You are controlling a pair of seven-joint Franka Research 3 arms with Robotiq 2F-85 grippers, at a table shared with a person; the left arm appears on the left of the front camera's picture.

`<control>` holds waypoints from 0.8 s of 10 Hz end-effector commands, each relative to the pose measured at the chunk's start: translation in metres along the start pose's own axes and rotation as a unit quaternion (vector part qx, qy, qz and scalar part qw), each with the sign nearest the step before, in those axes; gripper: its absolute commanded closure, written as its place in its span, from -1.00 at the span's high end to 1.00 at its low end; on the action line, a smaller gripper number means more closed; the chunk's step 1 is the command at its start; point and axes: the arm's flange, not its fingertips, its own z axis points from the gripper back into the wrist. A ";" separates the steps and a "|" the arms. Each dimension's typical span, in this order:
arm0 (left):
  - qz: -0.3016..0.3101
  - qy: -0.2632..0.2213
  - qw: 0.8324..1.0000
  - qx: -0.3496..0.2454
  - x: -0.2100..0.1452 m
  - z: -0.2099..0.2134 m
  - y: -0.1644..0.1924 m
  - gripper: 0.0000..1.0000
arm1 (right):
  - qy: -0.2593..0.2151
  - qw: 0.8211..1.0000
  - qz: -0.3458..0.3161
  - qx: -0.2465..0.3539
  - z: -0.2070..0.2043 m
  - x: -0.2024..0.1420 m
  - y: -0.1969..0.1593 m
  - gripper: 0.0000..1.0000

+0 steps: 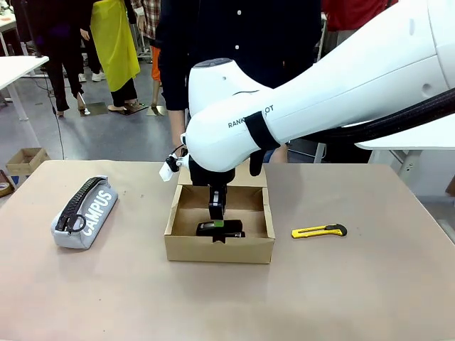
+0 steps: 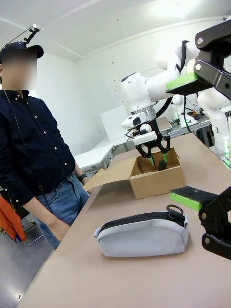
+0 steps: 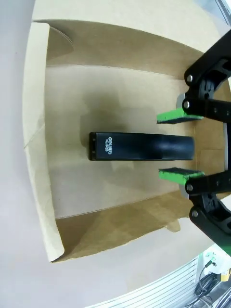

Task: Pack the item into the box.
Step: Pick up the item indicated by the person and place it inside the Mailer Box.

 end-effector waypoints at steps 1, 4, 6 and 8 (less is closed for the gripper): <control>-0.009 -0.008 1.000 -0.010 0.000 -0.001 -0.002 1.00 | 0.000 1.000 0.016 -0.020 0.002 -0.006 0.003 1.00; -0.009 -0.008 1.000 -0.010 0.000 -0.001 -0.002 1.00 | -0.004 1.000 0.019 -0.022 0.005 -0.009 0.005 1.00; -0.009 -0.008 1.000 -0.010 0.000 -0.001 -0.002 1.00 | -0.005 1.000 0.016 -0.017 0.010 -0.015 0.003 1.00; -0.009 -0.008 1.000 -0.010 0.000 -0.001 -0.002 1.00 | -0.010 1.000 -0.025 0.006 0.044 -0.064 -0.002 1.00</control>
